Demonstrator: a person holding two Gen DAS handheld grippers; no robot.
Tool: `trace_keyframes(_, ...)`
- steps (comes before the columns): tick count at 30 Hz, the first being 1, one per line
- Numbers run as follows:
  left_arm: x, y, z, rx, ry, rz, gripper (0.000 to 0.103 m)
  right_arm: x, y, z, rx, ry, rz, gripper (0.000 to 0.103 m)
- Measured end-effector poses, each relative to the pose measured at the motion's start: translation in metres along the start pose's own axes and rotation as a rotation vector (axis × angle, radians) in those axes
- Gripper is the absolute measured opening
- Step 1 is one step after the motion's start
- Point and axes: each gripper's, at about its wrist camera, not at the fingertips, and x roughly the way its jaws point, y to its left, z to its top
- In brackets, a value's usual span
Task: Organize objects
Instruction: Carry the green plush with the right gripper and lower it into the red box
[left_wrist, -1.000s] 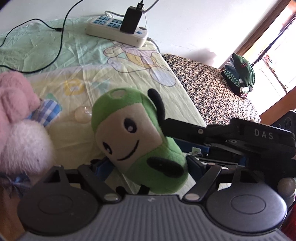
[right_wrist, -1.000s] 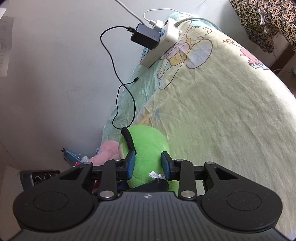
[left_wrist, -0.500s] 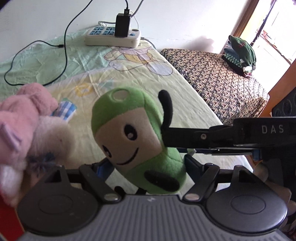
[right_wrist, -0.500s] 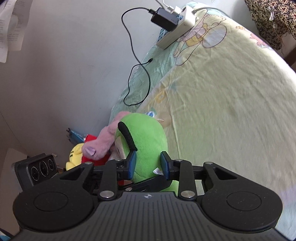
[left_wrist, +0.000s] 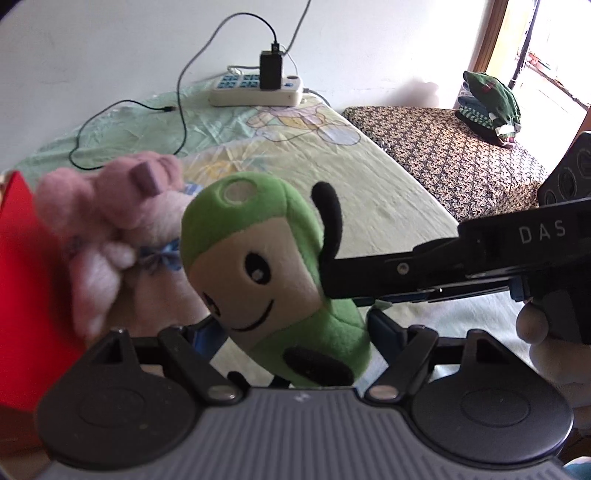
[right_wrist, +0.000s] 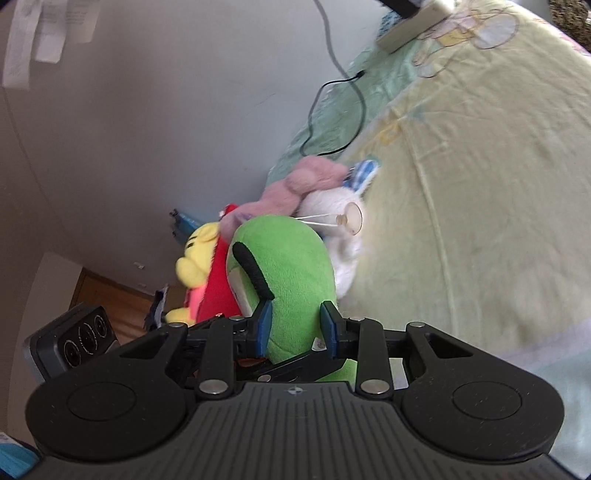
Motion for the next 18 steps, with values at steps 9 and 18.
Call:
trace_keyframes(9,-0.055,0.015,-0.017,-0.03,-0.109,0.086,0.079,0.019,0.042,-0.004,-0.093,0.026,0.118,0.032)
trace_keyframes(18,-0.117,0.039,-0.027,-0.063,-0.245,0.152,0.079,0.041,0.104,-0.01,-0.198,-0.019,0.19,0.032)
